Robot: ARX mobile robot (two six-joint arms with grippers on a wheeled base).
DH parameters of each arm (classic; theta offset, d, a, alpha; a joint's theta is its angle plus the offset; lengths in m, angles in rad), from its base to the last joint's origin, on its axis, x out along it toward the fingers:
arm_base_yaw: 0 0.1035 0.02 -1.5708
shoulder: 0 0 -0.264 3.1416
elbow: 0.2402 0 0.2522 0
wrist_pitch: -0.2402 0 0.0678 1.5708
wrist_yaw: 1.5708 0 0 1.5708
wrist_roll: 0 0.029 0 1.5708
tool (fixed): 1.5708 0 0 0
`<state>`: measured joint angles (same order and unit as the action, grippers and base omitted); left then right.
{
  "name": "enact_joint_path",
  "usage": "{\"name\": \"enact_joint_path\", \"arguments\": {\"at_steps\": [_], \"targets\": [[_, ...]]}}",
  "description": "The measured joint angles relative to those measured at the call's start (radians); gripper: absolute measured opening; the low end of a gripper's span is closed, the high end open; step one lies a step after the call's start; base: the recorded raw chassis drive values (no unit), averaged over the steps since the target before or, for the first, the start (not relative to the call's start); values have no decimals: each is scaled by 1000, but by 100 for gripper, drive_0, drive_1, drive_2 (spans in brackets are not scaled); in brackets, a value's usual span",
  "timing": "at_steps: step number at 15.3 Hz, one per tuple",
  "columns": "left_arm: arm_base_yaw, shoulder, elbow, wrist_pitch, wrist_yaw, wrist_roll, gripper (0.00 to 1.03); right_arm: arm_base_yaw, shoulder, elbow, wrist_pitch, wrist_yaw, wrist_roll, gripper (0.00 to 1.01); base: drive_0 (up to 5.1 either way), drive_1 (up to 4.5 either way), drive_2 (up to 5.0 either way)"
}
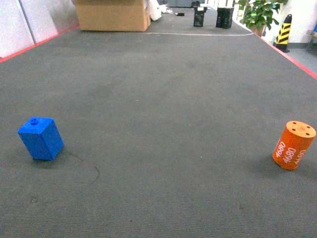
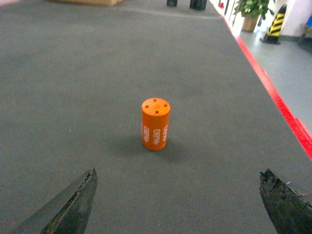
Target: Sort blue parts and orange caps into right shelf containers
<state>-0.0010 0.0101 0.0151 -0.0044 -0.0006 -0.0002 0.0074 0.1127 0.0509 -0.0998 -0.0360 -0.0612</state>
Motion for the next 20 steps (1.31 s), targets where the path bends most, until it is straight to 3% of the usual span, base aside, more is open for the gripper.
{"name": "enact_joint_path", "arguments": {"at_steps": [2, 4, 6, 9, 13, 15, 20], "targets": [[0, 0, 0, 0, 0, 0, 98, 50, 283, 20, 193, 14, -43, 98, 0, 0, 0], [0, 0, 0, 0, -1, 0, 98, 51, 593, 94, 453, 33, -61, 98, 0, 0, 0], [0, 0, 0, 0, 0, 0, 98, 35, 1018, 251, 708, 24, -67, 98, 0, 0, 0], [0, 0, 0, 0, 0, 0, 98, 24, 1365, 459, 725, 44, -56, 98, 0, 0, 0], [0, 0, 0, 0, 0, 0, 98, 45, 1594, 636, 657, 68, 23, 98, 0, 0, 0], [0, 0, 0, 0, 0, 0, 98, 61, 1657, 666, 654, 99, 28, 98, 0, 0, 0], [0, 0, 0, 0, 0, 0, 98, 65, 1786, 702, 669, 110, 51, 98, 0, 0, 0]]}}
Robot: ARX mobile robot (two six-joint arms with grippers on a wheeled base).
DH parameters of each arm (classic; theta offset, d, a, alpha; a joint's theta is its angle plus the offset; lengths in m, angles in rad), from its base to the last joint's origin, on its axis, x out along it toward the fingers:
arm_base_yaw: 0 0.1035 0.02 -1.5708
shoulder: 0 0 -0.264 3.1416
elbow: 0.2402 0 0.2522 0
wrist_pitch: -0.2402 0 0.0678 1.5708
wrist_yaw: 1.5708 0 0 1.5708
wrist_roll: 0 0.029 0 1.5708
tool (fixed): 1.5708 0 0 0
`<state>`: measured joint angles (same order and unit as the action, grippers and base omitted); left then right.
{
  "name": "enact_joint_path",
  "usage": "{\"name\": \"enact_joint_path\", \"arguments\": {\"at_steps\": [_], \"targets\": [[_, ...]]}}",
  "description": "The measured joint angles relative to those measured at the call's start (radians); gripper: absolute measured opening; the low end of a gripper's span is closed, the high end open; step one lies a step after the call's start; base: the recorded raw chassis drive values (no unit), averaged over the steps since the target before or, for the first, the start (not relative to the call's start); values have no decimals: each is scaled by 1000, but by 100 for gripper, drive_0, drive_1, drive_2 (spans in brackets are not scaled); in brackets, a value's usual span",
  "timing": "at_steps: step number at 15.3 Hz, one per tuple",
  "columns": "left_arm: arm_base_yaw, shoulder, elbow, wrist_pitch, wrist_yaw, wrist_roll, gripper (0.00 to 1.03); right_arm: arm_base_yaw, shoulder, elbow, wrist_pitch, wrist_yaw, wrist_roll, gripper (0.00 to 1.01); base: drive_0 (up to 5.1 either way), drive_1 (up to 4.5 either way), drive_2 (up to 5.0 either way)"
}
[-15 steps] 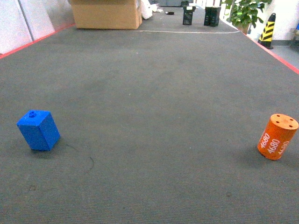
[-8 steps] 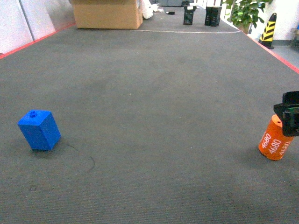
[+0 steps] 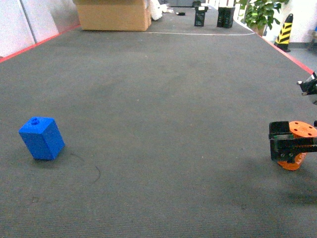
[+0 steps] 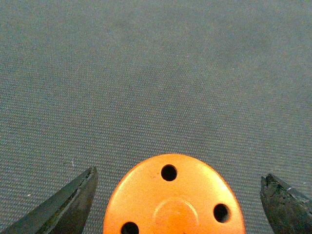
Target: Sort blue parts and orange caps into right shelf containers
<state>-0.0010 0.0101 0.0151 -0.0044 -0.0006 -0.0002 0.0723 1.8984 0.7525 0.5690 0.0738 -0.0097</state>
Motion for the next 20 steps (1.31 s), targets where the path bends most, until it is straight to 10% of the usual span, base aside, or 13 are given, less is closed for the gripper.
{"name": "enact_joint_path", "arguments": {"at_steps": [6, 12, 13, 15, 20], "targets": [[0, 0, 0, 0, 0, 0, 98, 0, 48, 11, 74, -25, 22, 43, 0, 0, 0], [0, 0, 0, 0, 0, 0, 98, 3, -402, -412, 226, 73, 35, 43, 0, 0, 0], [-58, 45, 25, -78, -113, 12, 98, -4, -420, -450, 216, 84, 34, 43, 0, 0, 0], [17, 928, 311, 379, -12, -15, 98, -7, -417, -450, 219, 83, 24, 43, 0, 0, 0], [39, 1382, 575, 391, 8, -40, 98, -7, -417, -450, 219, 82, 21, 43, 0, 0, 0]]}}
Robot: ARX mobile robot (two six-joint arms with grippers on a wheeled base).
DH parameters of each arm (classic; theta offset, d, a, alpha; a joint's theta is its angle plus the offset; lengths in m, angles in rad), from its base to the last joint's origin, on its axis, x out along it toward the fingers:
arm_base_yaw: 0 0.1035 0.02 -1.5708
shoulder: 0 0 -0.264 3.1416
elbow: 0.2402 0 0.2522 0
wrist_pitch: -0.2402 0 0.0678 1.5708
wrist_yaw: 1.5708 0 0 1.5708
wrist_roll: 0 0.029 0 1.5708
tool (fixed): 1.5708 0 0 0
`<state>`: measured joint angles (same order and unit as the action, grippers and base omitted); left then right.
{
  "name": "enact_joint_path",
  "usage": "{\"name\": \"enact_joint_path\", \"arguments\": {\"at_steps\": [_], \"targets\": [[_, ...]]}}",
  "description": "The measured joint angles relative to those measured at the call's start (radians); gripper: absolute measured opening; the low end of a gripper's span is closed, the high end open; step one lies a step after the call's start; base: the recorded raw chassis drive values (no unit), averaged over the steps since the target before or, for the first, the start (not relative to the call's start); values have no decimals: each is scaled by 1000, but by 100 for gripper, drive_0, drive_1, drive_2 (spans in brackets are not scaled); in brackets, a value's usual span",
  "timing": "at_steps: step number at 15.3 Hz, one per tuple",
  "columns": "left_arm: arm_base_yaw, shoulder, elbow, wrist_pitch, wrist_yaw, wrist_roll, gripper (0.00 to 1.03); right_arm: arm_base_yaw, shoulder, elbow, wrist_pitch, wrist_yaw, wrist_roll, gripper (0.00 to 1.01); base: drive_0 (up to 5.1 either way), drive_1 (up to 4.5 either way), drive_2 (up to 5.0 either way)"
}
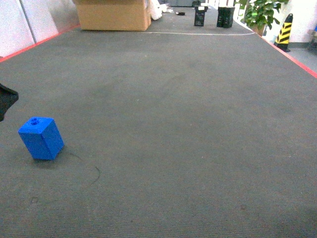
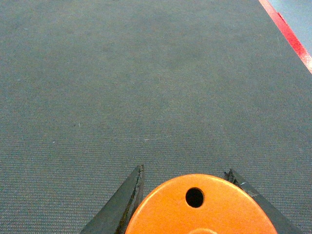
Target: Sort blue parts and orange caps into right shelf containers
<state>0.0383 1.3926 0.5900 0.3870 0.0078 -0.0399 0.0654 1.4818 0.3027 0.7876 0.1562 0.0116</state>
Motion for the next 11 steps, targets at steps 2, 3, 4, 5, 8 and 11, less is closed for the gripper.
{"name": "enact_joint_path", "arguments": {"at_steps": [2, 3, 4, 5, 8, 11], "targets": [[14, 81, 59, -11, 9, -10, 98, 0, 0, 0, 0, 0, -1, 43, 0, 0, 0], [18, 103, 73, -6, 1, -10, 98, 0, 0, 0, 0, 0, -1, 43, 0, 0, 0], [19, 124, 87, -5, -6, -10, 98, 0, 0, 0, 0, 0, -1, 43, 0, 0, 0], [21, 151, 109, -18, -10, -10, 98, 0, 0, 0, 0, 0, -1, 43, 0, 0, 0], [29, 230, 158, -27, -16, -26, 98, 0, 0, 0, 0, 0, -1, 43, 0, 0, 0], [15, 337, 238, -43, -4, -43, 98, 0, 0, 0, 0, 0, -1, 43, 0, 0, 0]]}}
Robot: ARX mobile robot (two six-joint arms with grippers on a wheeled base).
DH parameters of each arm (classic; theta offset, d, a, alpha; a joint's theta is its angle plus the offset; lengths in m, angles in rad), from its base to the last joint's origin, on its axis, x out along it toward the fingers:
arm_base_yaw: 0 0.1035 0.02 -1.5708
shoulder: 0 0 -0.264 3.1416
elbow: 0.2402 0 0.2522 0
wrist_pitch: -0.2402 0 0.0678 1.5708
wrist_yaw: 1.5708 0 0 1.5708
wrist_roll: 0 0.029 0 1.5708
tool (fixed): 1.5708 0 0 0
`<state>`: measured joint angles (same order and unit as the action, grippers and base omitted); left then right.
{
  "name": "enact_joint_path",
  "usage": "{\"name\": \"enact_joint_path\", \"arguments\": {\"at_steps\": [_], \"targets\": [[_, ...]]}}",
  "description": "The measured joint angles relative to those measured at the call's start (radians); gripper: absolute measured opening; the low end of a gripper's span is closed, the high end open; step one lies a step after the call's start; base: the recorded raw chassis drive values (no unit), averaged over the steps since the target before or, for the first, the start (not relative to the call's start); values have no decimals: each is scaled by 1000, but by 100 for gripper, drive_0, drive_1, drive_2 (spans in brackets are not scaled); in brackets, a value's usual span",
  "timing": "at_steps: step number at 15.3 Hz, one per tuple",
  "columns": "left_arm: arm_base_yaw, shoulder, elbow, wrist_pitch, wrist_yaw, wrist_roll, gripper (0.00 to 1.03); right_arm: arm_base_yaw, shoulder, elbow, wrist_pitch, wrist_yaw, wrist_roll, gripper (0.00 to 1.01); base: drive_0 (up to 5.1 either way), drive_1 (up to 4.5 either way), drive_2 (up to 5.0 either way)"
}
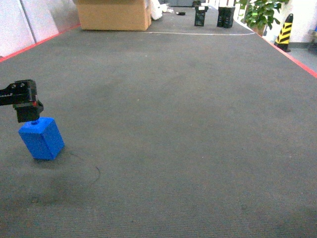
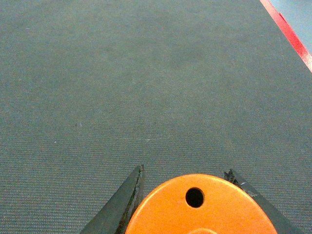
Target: Sort blue parts and orange caps into right shelf containers
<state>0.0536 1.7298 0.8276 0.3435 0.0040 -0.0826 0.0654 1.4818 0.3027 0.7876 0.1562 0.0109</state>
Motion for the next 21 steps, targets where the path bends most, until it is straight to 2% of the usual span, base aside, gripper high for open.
{"name": "enact_joint_path", "arguments": {"at_steps": [3, 7, 9, 13, 14, 16, 18, 20, 21], "targets": [[-22, 111, 69, -4, -8, 4, 98, 0, 0, 0, 0, 0, 0, 43, 0, 0, 0], [-26, 184, 93, -14, -7, 8, 98, 0, 0, 0, 0, 0, 0, 43, 0, 0, 0], [-40, 196, 91, 17, -34, 37, 96, 0, 0, 0, 0, 0, 0, 43, 0, 0, 0], [-57, 194, 73, 39, -20, 41, 55, 0, 0, 0, 0, 0, 0, 43, 0, 0, 0], [-57, 171, 47, 52, -23, 47, 47, 0, 0, 0, 0, 0, 0, 43, 0, 0, 0], [-59, 84, -37, 102, -32, 71, 45, 0, 0, 0, 0, 0, 0, 43, 0, 0, 0], [-61, -101, -167, 165, -39, 114, 45, 0, 0, 0, 0, 0, 0, 43, 0, 0, 0], [-60, -346, -322, 180, -80, 146, 45, 0, 0, 0, 0, 0, 0, 43, 0, 0, 0], [-58, -492, -418, 171, -119, 166, 45, 0, 0, 0, 0, 0, 0, 43, 0, 0, 0]]}}
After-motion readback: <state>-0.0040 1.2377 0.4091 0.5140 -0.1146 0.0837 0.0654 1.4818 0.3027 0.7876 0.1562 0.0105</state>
